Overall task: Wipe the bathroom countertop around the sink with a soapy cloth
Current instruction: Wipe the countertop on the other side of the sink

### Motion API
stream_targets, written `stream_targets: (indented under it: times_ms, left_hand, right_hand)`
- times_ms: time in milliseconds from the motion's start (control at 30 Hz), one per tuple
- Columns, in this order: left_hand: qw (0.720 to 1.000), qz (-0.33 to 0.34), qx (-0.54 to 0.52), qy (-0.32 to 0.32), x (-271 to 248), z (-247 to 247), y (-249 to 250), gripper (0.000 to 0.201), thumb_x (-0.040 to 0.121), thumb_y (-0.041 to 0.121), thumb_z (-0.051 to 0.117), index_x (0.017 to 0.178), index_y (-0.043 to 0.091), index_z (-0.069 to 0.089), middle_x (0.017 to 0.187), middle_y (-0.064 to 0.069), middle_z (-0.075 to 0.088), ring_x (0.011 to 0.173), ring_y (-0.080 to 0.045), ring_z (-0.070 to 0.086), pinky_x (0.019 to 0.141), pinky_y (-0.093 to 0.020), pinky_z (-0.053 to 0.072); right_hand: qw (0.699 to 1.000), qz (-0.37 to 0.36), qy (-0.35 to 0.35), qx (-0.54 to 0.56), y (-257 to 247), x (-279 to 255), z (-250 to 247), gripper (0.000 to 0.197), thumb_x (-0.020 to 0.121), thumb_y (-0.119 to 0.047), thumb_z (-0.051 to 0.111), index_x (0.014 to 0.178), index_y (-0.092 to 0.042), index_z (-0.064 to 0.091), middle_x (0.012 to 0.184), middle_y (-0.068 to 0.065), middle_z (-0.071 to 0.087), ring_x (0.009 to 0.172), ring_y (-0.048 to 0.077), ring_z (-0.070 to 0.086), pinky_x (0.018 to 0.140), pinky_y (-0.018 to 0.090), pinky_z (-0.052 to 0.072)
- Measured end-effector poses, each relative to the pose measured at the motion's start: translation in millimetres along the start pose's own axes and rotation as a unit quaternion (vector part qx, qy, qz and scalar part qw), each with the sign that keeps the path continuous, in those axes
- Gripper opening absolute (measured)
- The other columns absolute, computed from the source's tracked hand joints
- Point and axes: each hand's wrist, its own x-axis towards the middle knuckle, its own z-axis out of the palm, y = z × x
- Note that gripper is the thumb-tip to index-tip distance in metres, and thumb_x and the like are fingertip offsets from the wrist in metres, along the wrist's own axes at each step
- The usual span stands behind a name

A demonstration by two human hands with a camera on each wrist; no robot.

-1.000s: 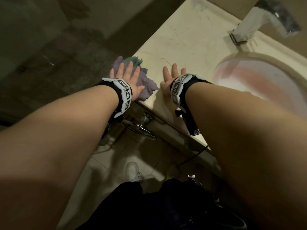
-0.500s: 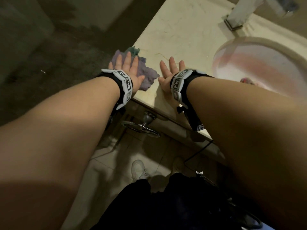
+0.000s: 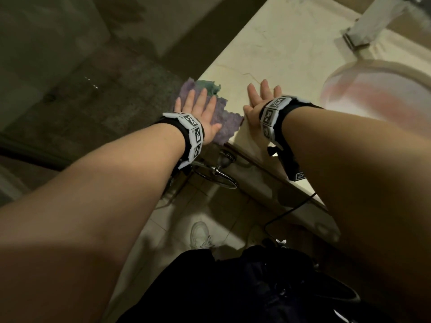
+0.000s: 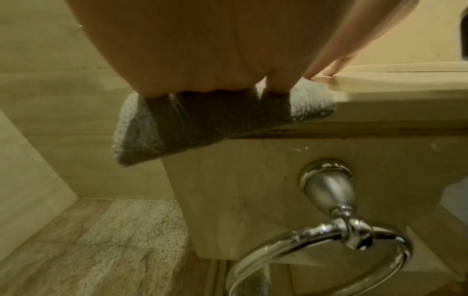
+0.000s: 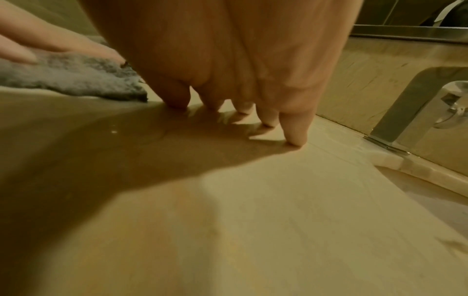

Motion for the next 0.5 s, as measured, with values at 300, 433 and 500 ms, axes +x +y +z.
stream_targets:
  times_ms: [300,433,500]
  left_hand:
    - [0.999,-0.003,-0.01,0.031,34,-13,7,0.069,0.098,0.049,0.024,0.152,0.02,-0.007,0.16,-0.003,-0.015,0.148,-0.029,-0.011,0.118,-0.047,-0.004]
    - [0.999,0.0,-0.013,0.041,51,-23,8,0.068,0.098,0.049,0.023,0.152,0.02,-0.007,0.16,-0.004,-0.014,0.148,-0.029,-0.01,0.119,-0.046,-0.004]
    - [0.999,0.0,-0.019,0.04,57,-27,9,0.068,0.098,0.049,0.022,0.152,0.02,-0.006,0.16,-0.003,-0.014,0.148,-0.029,-0.01,0.119,-0.046,-0.004]
  right_hand:
    - [0.998,0.06,-0.036,0.005,-5,4,-1,0.059,0.099,-0.045,0.015,0.148,-0.035,-0.017,0.157,-0.001,-0.024,0.146,0.032,-0.017,0.118,0.054,0.005]
    - [0.997,0.06,-0.044,0.004,-2,6,-1,0.061,0.097,-0.049,0.015,0.147,-0.036,-0.018,0.157,-0.002,-0.025,0.146,0.031,-0.017,0.119,0.052,0.0]
    - [0.997,0.06,-0.043,0.021,-1,8,-1,0.06,0.096,-0.051,0.014,0.147,-0.039,-0.017,0.157,-0.005,-0.024,0.146,0.029,-0.017,0.119,0.051,-0.001]
